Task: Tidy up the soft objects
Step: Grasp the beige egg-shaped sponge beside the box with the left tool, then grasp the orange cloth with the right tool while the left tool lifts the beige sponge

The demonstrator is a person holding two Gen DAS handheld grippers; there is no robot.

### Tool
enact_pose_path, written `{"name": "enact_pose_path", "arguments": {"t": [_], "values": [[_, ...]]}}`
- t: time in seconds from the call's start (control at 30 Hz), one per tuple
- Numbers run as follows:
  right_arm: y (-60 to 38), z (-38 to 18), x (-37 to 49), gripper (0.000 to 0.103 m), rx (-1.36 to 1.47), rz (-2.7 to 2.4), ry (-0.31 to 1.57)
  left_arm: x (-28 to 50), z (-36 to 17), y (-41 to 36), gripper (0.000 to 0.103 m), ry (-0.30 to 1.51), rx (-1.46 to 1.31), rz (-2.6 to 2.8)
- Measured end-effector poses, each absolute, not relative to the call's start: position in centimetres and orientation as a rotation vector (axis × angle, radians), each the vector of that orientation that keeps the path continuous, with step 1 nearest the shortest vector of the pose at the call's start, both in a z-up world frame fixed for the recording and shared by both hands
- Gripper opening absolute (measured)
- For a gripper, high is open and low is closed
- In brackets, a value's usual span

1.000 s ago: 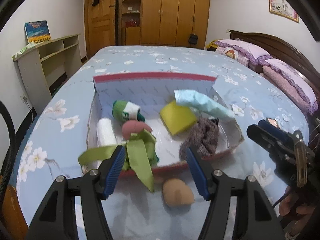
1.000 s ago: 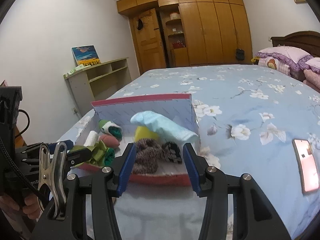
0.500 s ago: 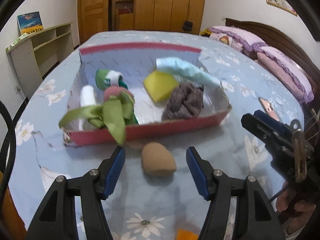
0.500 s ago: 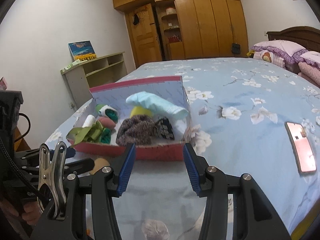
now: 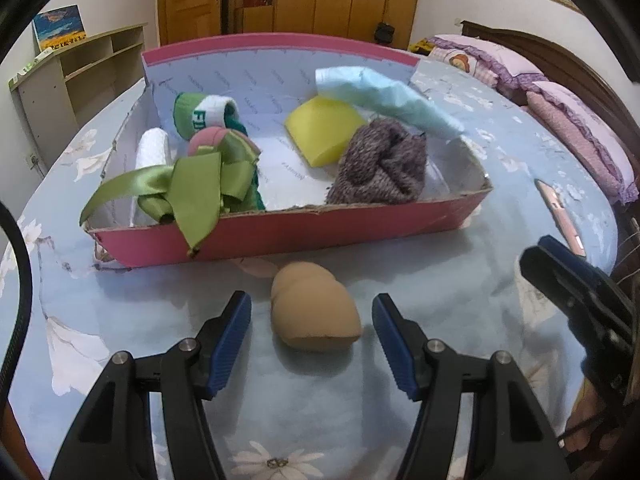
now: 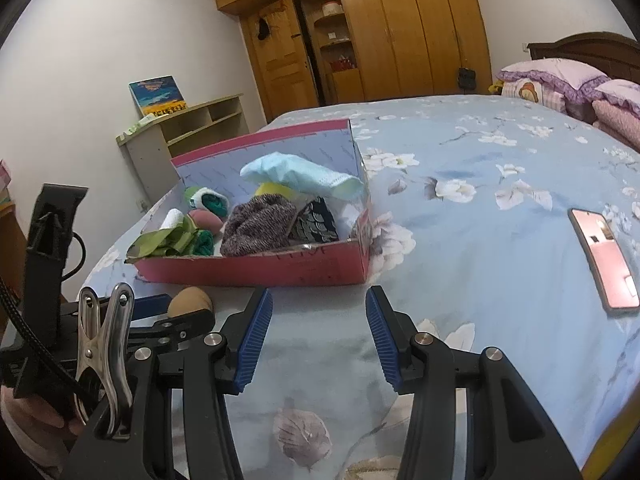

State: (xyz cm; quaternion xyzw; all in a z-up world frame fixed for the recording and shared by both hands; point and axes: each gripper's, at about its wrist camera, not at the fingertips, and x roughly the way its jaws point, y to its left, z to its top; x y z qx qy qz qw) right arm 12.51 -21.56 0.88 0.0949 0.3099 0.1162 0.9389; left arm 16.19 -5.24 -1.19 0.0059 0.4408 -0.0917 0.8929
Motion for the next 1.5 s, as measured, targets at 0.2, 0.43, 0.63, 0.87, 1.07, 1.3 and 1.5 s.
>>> {"name": "enact_pose_path", "arguments": {"t": [0.2,0.43,0.63,0.87,1.07,1.3,1.5], "values": [[-21.8,0.1,12.6,0.05,0.206,0.238,0.649,16.8,-2.0,-5.3,0.055,0.927,-0.004,-0.201],[-22.2,-0.4,12.7,0.05,0.228,0.23,0.662,16.8,-2.1,-5.1,0.043,0.928,-0.027,-0.207],[-21.9,-0.3,12.5,0.05,0.224,0.238,0.667,16.0,-1.5,-4.5,0.042,0.91,-0.037,-0.211],[-21.1,0.0,11.8,0.05,0.215,0.251,0.673,14.8,0.4,-2.8,0.042,0.874,-0.06,-0.199],[-19.5,0.2,10.5,0.05,0.198,0.298,0.687,13.0,1.7,-0.9,0.042,0.843,-0.061,-0.17],[-17.1,0.9,8.5,0.05,0.17,0.369,0.699,10.4,2.1,2.4,0.042,0.836,-0.094,-0.125],[-15.2,1.1,7.0,0.05,0.198,0.469,0.742,8.0,2.3,4.6,0.042,0.814,-0.134,-0.096]]}}
